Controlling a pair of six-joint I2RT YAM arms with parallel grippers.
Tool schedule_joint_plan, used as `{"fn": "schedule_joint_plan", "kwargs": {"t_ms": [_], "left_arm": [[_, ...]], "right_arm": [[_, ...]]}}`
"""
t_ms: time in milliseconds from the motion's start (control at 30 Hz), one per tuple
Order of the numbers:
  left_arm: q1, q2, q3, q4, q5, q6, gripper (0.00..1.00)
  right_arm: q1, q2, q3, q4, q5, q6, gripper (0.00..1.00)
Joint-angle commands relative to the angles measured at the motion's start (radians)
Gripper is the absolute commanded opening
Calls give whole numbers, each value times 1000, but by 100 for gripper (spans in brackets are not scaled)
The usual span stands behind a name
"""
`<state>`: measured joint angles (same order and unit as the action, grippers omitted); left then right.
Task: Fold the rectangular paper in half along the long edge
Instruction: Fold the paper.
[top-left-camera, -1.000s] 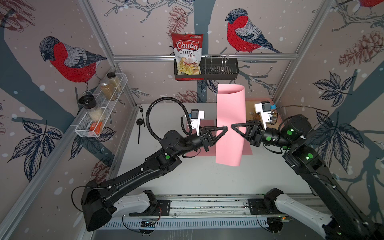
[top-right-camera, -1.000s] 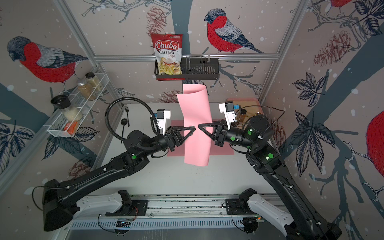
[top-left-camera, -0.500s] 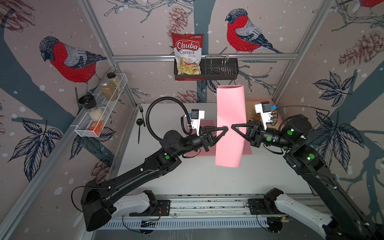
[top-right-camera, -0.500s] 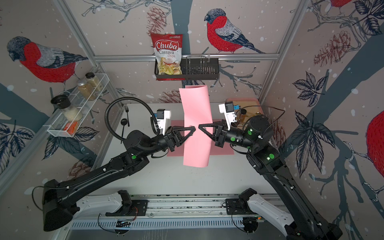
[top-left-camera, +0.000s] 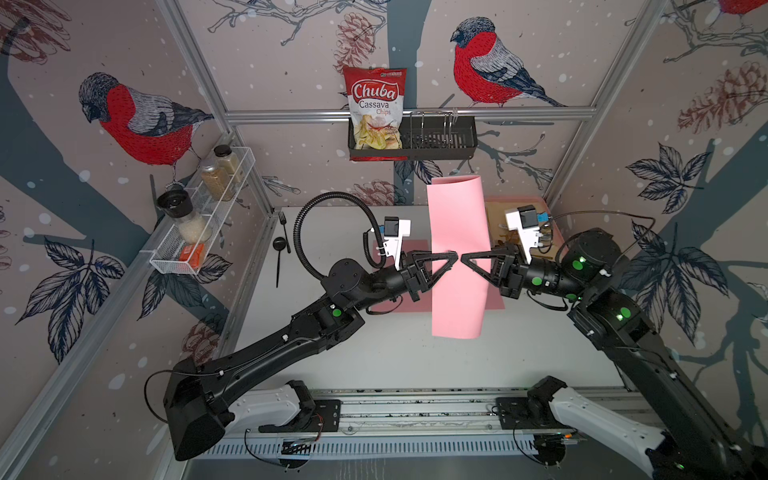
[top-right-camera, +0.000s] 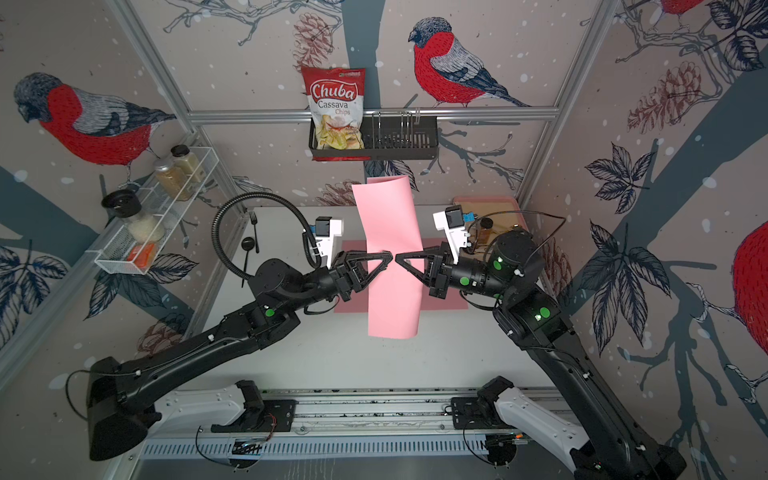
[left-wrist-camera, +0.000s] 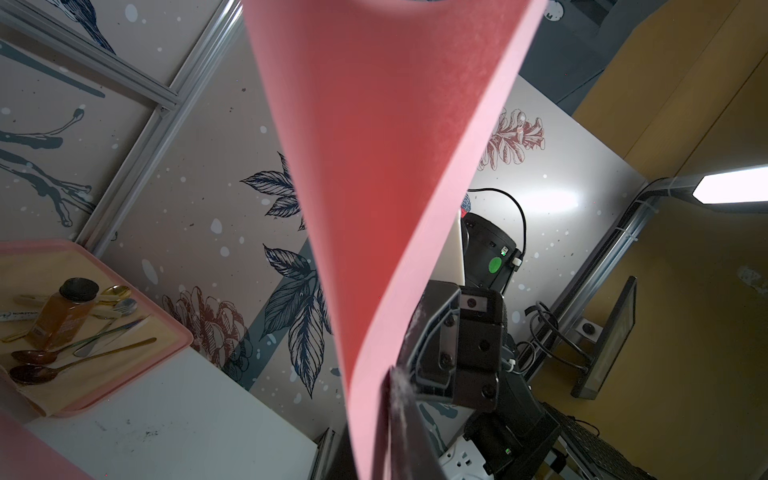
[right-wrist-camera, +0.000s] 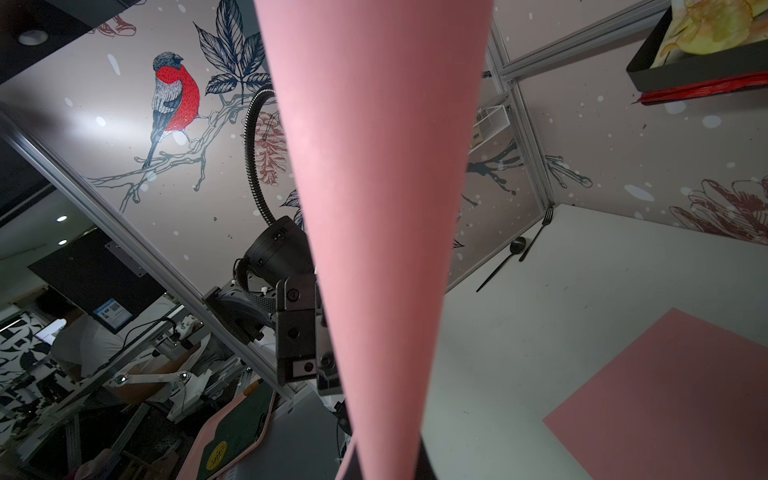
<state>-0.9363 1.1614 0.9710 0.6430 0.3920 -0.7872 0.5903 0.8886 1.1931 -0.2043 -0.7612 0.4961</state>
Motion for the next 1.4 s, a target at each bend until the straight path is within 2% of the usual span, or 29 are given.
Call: {"fn": "schedule_joint_plan", "kwargs": {"t_ms": [0, 333, 467, 733, 900, 1033, 1167, 1300, 1367], "left_arm": [[-2, 2, 6, 33, 21, -12, 10], [-4, 6, 6, 39, 25, -17, 8], [-3, 7, 2, 43, 27, -20, 0], [-3, 6, 0, 65, 40, -28, 0], [-4, 15, 3, 129, 84, -74, 0], [-3, 34, 4, 182, 121, -112, 0], [-4, 45, 5, 199, 140, -126, 0], [-4, 51, 5, 216, 154, -136, 0], [-4, 51, 6, 220, 157, -135, 0]], "right_arm": [[1, 6, 15, 0, -14, -21, 0], [13, 25, 25, -6, -20, -34, 0], [14, 27, 27, -10, -14, -37, 0], [13, 21, 34, -29, 23, -52, 1], [-15, 16, 39, -31, 42, -50, 26], [-41, 8, 41, -1, 17, -28, 34], [-71, -10, 42, 41, -18, 7, 31], [-101, -23, 35, 85, -59, 47, 20], [-106, -27, 32, 100, -69, 61, 19]]}}
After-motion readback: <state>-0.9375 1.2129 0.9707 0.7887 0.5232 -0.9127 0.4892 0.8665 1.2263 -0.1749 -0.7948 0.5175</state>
